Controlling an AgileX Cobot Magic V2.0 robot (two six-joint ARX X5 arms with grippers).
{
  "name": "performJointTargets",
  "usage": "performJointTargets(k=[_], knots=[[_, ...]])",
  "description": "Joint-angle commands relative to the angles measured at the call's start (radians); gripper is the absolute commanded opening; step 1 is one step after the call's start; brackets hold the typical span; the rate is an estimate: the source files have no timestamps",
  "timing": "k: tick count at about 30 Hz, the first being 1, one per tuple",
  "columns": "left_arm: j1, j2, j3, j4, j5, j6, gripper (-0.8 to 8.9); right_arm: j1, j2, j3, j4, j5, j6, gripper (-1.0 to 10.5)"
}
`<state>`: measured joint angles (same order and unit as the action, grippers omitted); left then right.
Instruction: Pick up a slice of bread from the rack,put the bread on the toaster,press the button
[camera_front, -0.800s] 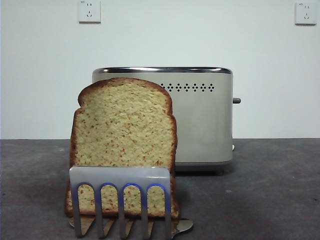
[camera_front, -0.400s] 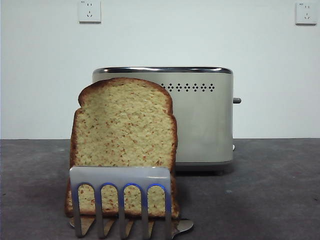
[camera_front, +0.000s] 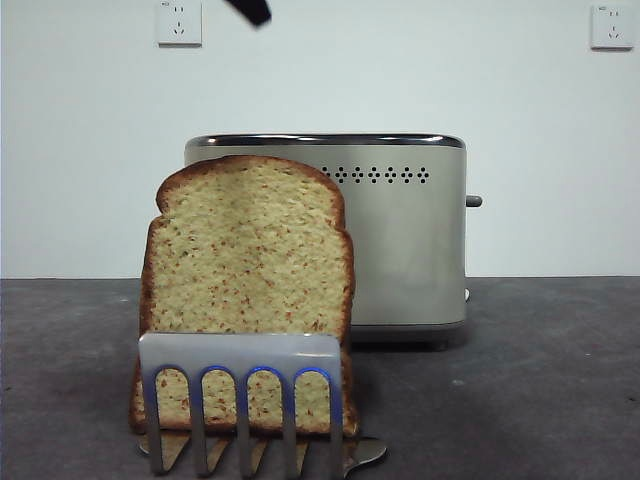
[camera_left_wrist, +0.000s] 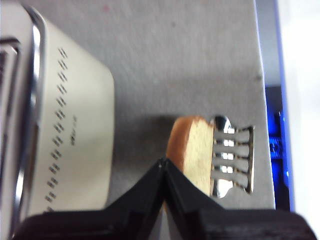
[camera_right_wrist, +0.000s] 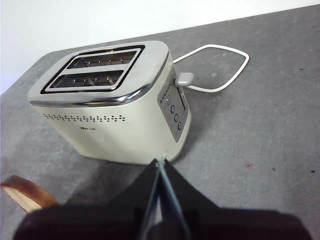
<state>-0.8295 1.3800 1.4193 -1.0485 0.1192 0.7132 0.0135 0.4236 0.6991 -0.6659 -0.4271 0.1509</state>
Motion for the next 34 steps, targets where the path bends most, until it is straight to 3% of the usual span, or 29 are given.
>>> performJointTargets(k=[1, 4, 6, 29, 34], knots=[[0.002, 0.024, -0.002, -0.005, -0.009, -0.011, 1.35, -0.001, 0.005, 0.004, 0.006, -0.004, -0.007, 0.0], [0.003, 0.040, -0.002, -0.004, -0.031, -0.011, 3.31, -0.001, 0.006, 0.004, 0.007, -0.004, -0.021, 0.0], [0.006, 0.048, -0.002, -0.006, -0.055, -0.011, 3.77, -0.001, 0.007, 0.004, 0.006, -0.003, -0.037, 0.0], [0.034, 0.222, -0.002, -0.026, 0.024, -0.032, 3.72, -0.001, 0.121, 0.004, 0.007, -0.003, -0.109, 0.0], [0.031, 0.240, -0.002, -0.034, 0.064, -0.032, 2.47, -0.001, 0.150, 0.004, 0.011, -0.003, -0.134, 0.0]])
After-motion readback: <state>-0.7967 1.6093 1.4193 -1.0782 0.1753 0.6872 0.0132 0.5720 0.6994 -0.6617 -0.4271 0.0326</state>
